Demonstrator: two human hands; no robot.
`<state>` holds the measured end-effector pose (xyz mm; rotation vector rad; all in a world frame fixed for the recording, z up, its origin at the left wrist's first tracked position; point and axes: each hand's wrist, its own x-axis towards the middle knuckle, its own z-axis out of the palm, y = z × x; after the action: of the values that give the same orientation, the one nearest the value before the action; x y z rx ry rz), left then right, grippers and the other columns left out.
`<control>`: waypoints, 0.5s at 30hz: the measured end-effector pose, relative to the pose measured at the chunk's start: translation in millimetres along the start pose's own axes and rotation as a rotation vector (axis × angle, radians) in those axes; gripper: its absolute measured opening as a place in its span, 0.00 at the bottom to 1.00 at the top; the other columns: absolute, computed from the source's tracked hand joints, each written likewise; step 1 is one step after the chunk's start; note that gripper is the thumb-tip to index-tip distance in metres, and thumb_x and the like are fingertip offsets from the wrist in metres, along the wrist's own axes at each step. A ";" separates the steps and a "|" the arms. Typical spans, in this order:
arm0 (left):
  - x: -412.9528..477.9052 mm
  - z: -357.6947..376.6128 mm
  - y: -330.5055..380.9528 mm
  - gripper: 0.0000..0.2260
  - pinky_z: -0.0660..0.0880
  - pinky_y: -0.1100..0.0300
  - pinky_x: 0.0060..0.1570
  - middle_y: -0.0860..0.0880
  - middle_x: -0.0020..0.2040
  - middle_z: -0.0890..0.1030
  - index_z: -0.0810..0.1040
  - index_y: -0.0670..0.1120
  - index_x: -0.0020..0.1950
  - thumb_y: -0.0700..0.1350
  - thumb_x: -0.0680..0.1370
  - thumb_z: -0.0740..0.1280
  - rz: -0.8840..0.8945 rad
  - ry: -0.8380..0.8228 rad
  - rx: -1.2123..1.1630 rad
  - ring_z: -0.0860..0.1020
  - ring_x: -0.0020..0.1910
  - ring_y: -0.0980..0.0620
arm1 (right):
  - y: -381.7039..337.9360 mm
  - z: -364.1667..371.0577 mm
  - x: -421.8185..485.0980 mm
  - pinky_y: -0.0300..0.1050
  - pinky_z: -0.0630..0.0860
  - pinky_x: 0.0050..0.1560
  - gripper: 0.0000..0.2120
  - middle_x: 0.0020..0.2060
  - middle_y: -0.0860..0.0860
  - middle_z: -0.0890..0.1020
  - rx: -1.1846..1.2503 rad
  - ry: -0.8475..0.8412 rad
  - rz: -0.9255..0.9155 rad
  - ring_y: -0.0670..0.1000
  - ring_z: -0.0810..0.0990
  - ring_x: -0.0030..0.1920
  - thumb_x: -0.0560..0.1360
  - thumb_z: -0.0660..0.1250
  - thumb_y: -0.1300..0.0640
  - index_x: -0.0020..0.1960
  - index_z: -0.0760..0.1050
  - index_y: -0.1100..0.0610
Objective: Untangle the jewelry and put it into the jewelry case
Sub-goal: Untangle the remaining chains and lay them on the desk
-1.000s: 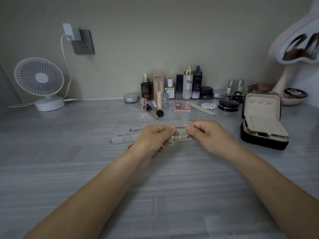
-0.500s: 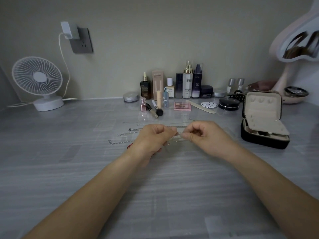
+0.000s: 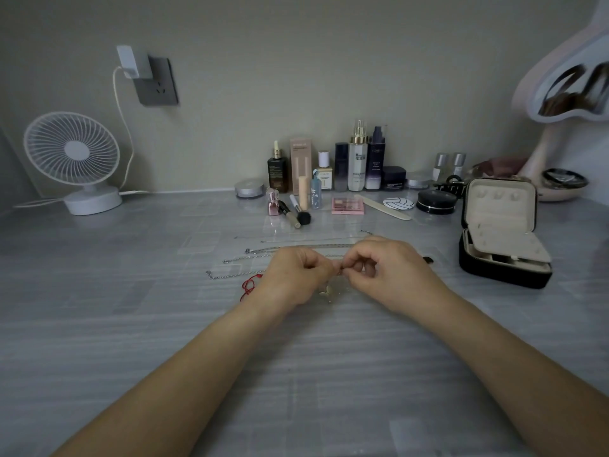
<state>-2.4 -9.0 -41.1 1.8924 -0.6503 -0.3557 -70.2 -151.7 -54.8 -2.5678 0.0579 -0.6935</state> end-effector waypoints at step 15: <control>-0.5 0.0 1.0 0.07 0.58 0.71 0.16 0.49 0.29 0.75 0.80 0.46 0.39 0.38 0.75 0.67 0.001 -0.004 0.015 0.63 0.14 0.60 | -2.7 1.7 -1.0 0.44 0.74 0.40 0.05 0.34 0.40 0.74 0.002 0.026 -0.018 0.40 0.72 0.35 0.69 0.71 0.55 0.40 0.76 0.47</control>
<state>-3.0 -9.0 -40.2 1.9058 -0.6576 -0.3552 -70.5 -148.4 -55.3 -2.5609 0.0424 -0.7330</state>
